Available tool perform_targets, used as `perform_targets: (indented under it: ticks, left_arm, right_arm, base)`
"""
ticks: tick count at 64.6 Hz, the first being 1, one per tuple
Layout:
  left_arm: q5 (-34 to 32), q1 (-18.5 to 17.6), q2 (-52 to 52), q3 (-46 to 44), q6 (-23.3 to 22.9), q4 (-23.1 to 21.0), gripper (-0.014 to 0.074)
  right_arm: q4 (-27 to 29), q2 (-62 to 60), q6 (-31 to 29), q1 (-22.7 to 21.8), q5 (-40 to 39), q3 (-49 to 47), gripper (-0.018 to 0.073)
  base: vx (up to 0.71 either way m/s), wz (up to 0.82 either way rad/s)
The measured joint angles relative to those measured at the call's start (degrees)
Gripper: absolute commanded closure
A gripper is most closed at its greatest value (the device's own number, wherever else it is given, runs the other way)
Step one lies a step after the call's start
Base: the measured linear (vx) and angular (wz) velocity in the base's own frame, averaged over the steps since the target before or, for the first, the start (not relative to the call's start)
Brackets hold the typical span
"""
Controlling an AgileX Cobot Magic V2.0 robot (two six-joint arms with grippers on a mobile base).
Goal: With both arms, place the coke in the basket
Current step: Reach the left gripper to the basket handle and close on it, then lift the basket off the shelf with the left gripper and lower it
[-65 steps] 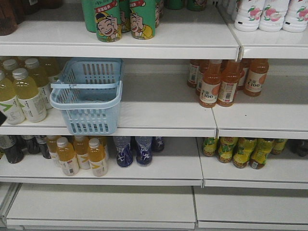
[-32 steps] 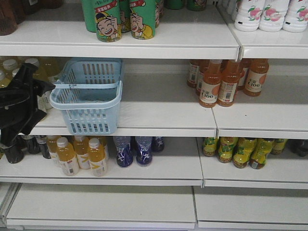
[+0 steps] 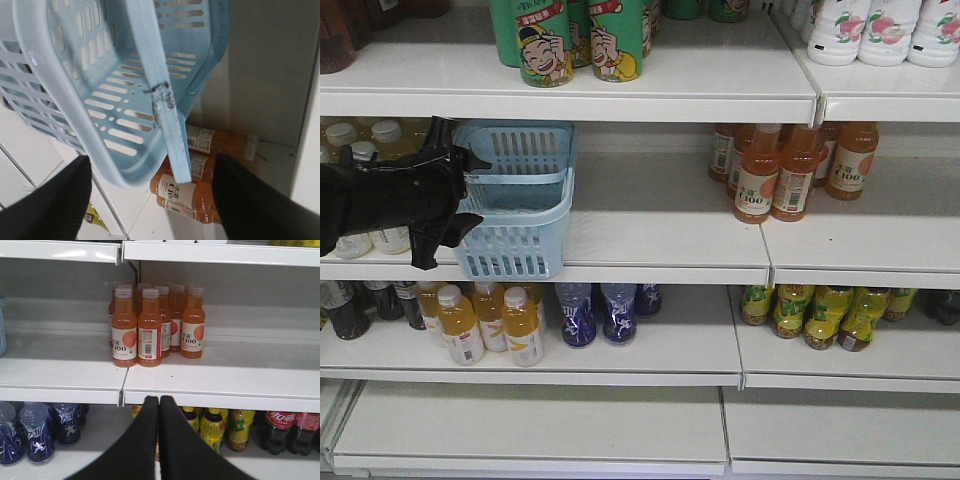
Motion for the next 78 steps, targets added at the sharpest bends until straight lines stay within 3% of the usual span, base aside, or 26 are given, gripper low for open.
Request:
perform_targets:
  ticks: [15, 36, 46, 54, 57, 65, 78]
  left_arm:
    - [0.00, 0.00, 5.34, -5.31, 1.21, -1.84, 0.0123]
    - [-0.17, 0.00, 11.79, -12.77, 1.55, -4.01, 0.0223]
    - [0.01, 0.00, 14.63, -15.12, 1.55, -5.30, 0.0348]
    - [0.73, 0.00, 15.42, -15.44, 1.98, -5.41, 0.0528]
    - [1.34, 0.00, 15.42, -15.44, 3.00, -5.41, 0.0606]
    - [4.93, 0.53, 15.24, -15.50, 8.65, -5.90, 0.0605]
    - [16.35, 3.27, 15.03, -15.55, 19.99, -5.15, 0.0604]
  right_arm:
    - [0.00, 0.00, 0.00, 0.00, 0.00, 0.00, 0.0569]
    - [0.00, 0.00, 0.00, 0.00, 0.00, 0.00, 0.0569]
    - [0.00, 0.00, 0.00, 0.00, 0.00, 0.00, 0.0569]
    - [0.00, 0.00, 0.00, 0.00, 0.00, 0.00, 0.0569]
    - [0.00, 0.00, 0.00, 0.00, 0.00, 0.00, 0.0569]
    - [0.00, 0.00, 0.00, 0.00, 0.00, 0.00, 0.0569]
    - [0.00, 0.00, 0.00, 0.00, 0.00, 0.00, 0.0569]
  base:
    - [0.00, 0.00]
    - [0.00, 0.00]
    - [0.00, 0.00]
    - [0.00, 0.00]
    - [0.00, 0.00]
    - [0.00, 0.00]
    - [0.00, 0.00]
